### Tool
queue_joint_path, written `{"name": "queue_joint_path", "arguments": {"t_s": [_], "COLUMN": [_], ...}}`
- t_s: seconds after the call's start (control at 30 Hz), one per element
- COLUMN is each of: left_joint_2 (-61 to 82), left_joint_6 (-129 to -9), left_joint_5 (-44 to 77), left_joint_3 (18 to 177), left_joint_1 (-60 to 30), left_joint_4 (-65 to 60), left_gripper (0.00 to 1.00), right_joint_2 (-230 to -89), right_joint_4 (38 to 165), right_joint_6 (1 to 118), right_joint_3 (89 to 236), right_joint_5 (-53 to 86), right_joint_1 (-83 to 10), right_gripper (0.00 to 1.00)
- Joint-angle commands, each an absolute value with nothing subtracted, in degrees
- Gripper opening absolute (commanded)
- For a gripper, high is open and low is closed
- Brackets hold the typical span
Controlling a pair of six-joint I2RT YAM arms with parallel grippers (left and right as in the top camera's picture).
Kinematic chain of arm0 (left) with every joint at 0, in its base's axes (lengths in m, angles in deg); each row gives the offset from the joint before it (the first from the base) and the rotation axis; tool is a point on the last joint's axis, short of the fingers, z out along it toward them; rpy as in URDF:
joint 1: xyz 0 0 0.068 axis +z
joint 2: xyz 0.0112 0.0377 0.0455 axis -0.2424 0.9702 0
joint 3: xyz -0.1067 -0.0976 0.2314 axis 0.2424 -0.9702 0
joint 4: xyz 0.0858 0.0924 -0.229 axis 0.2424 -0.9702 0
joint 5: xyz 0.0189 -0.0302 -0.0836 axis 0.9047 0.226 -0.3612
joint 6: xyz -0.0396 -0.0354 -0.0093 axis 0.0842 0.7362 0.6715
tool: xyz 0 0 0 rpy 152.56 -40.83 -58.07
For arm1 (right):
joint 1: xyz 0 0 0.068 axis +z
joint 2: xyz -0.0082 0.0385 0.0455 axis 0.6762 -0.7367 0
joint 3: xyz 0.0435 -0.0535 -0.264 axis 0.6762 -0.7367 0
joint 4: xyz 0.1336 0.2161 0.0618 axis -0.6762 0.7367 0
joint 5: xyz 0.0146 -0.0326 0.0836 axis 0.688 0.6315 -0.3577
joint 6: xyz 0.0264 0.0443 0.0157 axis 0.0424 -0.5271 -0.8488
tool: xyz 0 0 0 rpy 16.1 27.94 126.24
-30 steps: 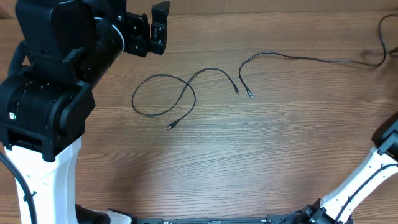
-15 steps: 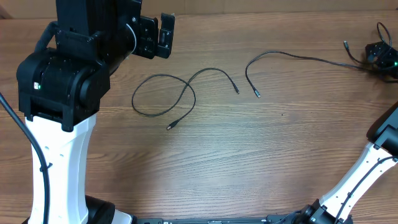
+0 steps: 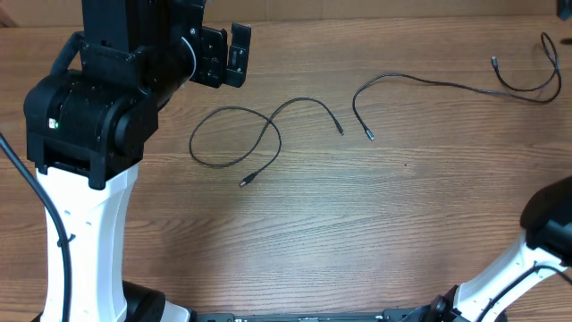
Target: Untangle cables
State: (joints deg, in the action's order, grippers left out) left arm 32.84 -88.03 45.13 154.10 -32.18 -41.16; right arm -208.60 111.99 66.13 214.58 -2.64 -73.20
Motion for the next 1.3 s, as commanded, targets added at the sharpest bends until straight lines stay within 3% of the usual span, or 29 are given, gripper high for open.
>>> {"name": "queue_joint_path", "arguments": {"t_s": [0.0, 0.17, 0.43, 0.67, 0.83, 1.27], "left_joint_2": [32.86, 32.86, 32.86, 32.86, 32.86, 32.86], "left_joint_6": [-88.92, -88.92, -88.97, -88.95, -89.21, -90.74], "left_joint_5": [45.87, 45.85, 45.87, 45.8, 45.8, 45.83], "left_joint_3": [154.19, 154.19, 154.19, 154.19, 154.19, 154.19], "left_joint_1": [-32.44, -32.44, -32.44, -32.44, -32.44, -32.44], "left_joint_4": [-41.22, -41.51, -44.28, -46.38, -47.98, -50.8], "left_gripper": [1.0, 1.0, 1.0, 1.0, 1.0, 1.0], "right_joint_2": [-211.49, -211.75, -212.91, -214.83, -217.96, -228.34], "right_joint_4": [118.42, 119.95, 110.51, 121.59, 125.17, 113.78], "right_joint_6": [55.77, 46.04, 29.54, -3.81, -17.12, -19.53], "right_joint_3": [212.97, 209.49, 204.27, 204.09, 204.09, 204.12], "right_joint_5": [-4.11, 0.42, 7.59, 24.29, 25.03, 19.17], "right_joint_1": [-69.42, -61.9, -48.18, -39.74, -37.77, -38.01], "right_gripper": [0.98, 1.0, 1.0, 0.99, 0.93, 0.88]}}
